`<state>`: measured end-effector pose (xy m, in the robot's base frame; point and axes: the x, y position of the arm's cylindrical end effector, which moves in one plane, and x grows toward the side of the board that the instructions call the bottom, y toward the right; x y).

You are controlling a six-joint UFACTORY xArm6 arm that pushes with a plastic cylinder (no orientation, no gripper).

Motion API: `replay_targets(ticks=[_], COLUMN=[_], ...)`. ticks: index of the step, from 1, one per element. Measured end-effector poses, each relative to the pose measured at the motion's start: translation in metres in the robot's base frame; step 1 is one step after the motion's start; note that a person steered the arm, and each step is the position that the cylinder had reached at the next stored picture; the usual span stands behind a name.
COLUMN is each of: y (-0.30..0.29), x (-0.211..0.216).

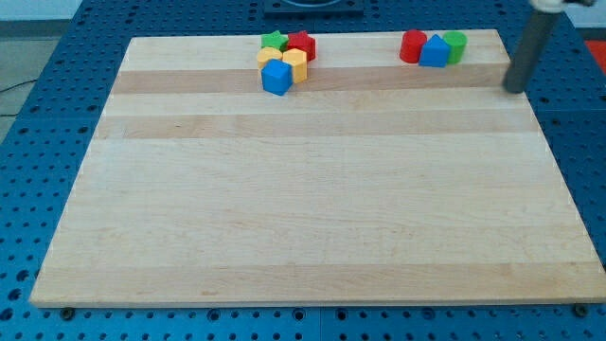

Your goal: Separate green circle along with red circle from blue triangle

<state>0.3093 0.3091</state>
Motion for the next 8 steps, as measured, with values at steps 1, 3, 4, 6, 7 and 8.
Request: replay_targets(ticks=[1,3,4,6,7,8], y=[-0.001,-0.128,-0.113,-0.107,-0.17,-0.214], x=[-0.049,-0.057,-0.058,-0.107,-0.096,-0.061])
